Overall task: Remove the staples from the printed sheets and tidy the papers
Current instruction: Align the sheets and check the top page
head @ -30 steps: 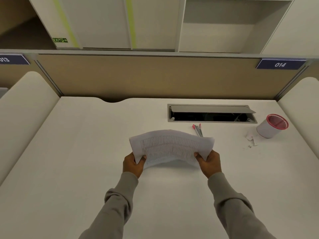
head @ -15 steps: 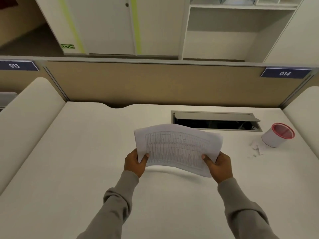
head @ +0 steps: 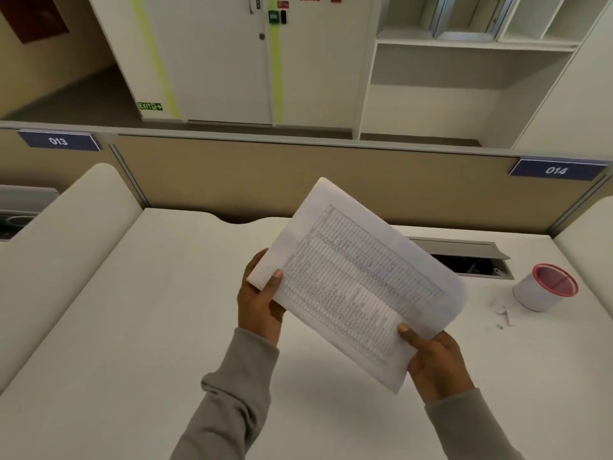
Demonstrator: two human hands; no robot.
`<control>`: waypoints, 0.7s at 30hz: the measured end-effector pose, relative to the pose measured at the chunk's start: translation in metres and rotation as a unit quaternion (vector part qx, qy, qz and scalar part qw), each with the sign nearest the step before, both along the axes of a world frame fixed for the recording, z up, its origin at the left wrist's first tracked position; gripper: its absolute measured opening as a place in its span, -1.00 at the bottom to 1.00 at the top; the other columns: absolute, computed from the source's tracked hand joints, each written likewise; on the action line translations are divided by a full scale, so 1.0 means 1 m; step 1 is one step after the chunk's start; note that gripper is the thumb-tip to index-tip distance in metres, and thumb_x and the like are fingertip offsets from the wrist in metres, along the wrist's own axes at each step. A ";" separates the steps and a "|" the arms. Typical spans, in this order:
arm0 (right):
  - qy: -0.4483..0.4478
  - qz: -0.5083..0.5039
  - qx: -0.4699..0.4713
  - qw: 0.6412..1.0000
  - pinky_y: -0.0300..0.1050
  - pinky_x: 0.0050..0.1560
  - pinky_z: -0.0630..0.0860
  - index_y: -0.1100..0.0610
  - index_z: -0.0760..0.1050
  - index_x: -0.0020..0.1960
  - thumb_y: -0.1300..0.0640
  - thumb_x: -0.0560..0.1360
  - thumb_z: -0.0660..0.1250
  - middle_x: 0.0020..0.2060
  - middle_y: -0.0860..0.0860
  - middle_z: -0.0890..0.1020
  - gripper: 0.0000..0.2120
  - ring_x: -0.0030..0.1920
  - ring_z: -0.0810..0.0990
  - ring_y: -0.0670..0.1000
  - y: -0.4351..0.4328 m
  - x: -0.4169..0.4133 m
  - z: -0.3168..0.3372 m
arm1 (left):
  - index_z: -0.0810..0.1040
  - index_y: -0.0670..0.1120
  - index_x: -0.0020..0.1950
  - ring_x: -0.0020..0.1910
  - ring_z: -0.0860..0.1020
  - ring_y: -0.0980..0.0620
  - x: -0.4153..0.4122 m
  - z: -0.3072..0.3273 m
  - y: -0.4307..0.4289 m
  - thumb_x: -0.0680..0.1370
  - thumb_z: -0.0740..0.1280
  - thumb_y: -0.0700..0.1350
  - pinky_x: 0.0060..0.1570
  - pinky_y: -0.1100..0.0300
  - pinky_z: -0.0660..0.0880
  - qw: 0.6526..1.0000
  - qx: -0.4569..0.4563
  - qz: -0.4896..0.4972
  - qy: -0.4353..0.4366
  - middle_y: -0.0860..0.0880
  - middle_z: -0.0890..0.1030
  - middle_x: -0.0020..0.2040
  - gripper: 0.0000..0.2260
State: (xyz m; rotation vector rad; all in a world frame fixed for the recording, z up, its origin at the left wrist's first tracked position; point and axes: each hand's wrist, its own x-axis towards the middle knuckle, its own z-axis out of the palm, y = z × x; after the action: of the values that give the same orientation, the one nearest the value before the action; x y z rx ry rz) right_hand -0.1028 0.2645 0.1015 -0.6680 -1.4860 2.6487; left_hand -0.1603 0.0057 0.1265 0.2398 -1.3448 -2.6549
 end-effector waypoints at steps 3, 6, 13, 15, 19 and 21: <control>-0.031 0.007 -0.062 0.998 0.13 0.07 0.63 0.28 0.49 0.30 0.42 0.40 0.35 0.17 0.16 0.65 -0.54 0.20 0.61 0.22 -0.020 0.011 -0.004 | 0.40 -0.03 0.43 0.30 0.50 -0.31 -0.003 0.013 0.014 0.54 0.34 -0.19 0.27 -0.32 0.44 0.998 0.051 0.017 0.019 -0.27 0.49 0.36 -0.55; -0.057 0.010 -0.110 0.992 0.21 0.24 0.51 0.24 0.47 0.33 0.41 0.40 0.34 0.21 0.17 0.63 -0.51 0.25 0.57 0.24 -0.033 0.019 -0.009 | 0.41 0.11 0.39 0.23 0.56 -0.26 -0.005 0.024 0.018 0.55 0.32 -0.17 0.23 -0.31 0.48 0.997 0.080 0.009 0.019 -0.20 0.55 0.31 -0.57; -0.089 0.041 -0.143 0.985 0.27 0.23 0.50 0.15 0.51 0.29 0.41 0.47 0.30 0.17 0.16 0.66 -0.58 0.20 0.61 0.25 -0.039 0.031 -0.010 | 0.47 0.16 0.25 0.14 0.58 -0.20 -0.006 0.037 0.012 0.58 0.27 -0.08 0.10 -0.19 0.55 0.998 -0.027 -0.030 0.042 -0.12 0.61 0.18 -0.74; -0.110 0.041 -0.149 0.982 0.23 0.21 0.51 0.14 0.53 0.28 0.40 0.46 0.32 0.15 0.16 0.66 -0.58 0.19 0.60 0.25 -0.040 0.033 -0.011 | 0.48 0.17 0.21 0.11 0.59 -0.19 -0.004 0.042 0.011 0.58 0.26 -0.06 0.05 -0.15 0.59 0.997 -0.056 -0.040 0.042 -0.12 0.61 0.17 -0.77; -0.161 0.019 -0.118 0.980 0.07 0.01 0.57 0.19 0.48 0.28 0.37 0.36 0.42 0.21 0.19 0.62 -0.50 0.12 0.60 0.18 -0.036 0.032 -0.017 | 0.47 0.14 0.20 0.11 0.59 -0.17 -0.002 0.049 0.008 0.57 0.27 -0.05 0.04 -0.10 0.61 0.993 -0.094 -0.047 0.061 -0.11 0.60 0.16 -0.78; -0.189 -0.025 -0.038 0.981 0.09 0.15 0.49 0.13 0.32 0.39 0.37 0.36 0.47 0.32 0.21 0.52 -0.34 0.24 0.51 0.18 -0.028 0.027 -0.021 | 0.47 0.11 0.22 0.12 0.60 -0.15 -0.001 0.053 0.006 0.57 0.27 -0.06 0.03 -0.04 0.62 0.991 -0.105 -0.049 0.070 -0.11 0.60 0.15 -0.78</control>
State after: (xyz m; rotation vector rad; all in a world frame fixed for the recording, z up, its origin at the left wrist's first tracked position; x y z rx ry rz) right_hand -0.0758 0.2365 0.0807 -1.2577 -1.4204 2.6569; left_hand -0.1613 0.0122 0.1795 -0.0398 -1.6112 -2.5230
